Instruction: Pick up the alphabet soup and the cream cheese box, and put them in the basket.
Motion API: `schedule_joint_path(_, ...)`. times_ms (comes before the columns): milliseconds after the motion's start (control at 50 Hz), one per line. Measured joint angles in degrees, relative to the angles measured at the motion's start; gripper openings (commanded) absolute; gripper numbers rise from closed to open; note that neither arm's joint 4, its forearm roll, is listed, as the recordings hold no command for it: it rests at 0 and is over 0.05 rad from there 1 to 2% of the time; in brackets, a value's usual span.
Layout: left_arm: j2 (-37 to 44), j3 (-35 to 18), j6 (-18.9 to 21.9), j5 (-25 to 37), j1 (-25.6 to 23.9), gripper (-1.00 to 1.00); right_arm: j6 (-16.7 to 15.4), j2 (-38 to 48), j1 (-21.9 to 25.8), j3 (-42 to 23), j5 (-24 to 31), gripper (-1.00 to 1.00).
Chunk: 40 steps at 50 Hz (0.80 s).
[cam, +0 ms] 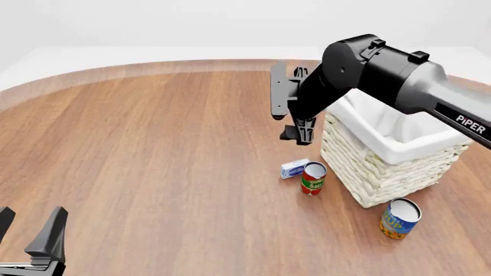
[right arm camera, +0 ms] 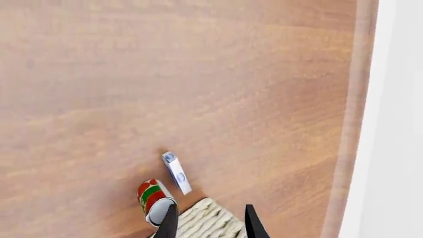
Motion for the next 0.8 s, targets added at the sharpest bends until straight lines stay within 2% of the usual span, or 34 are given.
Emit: schedule_joint_path(800, 0.00, 0.00, 0.00, 0.00, 0.00, 1.00, 0.98, 3.15, -0.70, 3.48, -4.65, 1.00)
